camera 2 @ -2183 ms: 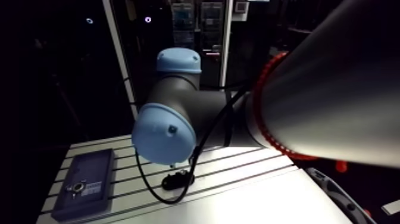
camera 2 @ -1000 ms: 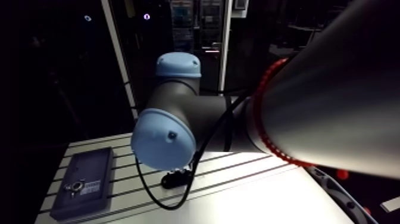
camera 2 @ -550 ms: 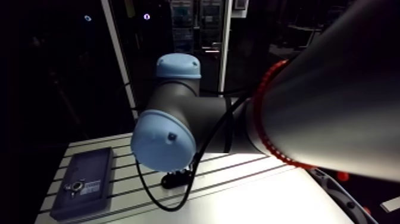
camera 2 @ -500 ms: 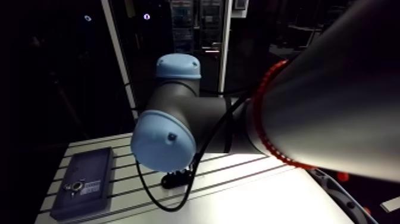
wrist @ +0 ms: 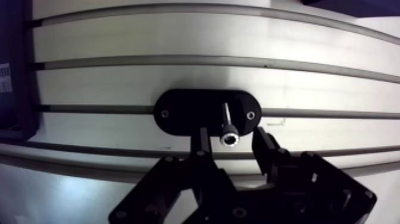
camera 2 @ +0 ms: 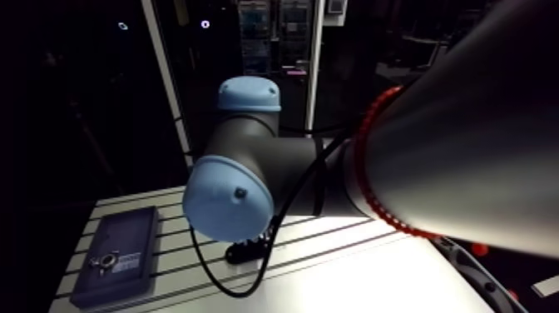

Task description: Pick up the M10 bolt and insert it into the hole until fully seated.

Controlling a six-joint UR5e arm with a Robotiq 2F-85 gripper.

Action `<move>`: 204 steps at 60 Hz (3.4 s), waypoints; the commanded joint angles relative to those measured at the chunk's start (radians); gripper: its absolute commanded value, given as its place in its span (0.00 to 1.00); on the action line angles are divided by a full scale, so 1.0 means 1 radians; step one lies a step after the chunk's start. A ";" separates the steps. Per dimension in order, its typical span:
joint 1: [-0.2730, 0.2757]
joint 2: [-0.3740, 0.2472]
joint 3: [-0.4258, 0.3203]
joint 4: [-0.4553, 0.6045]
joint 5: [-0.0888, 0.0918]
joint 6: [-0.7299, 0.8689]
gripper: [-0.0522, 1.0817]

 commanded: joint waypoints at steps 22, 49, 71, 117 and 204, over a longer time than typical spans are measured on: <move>0.000 0.003 -0.001 0.000 0.000 0.000 0.54; 0.001 0.018 -0.008 0.000 -0.001 -0.002 0.59; 0.001 0.020 -0.007 0.000 -0.001 0.000 0.63; 0.001 0.002 -0.010 0.000 0.000 0.000 0.78; 0.004 0.159 -0.718 0.696 -0.018 0.067 1.00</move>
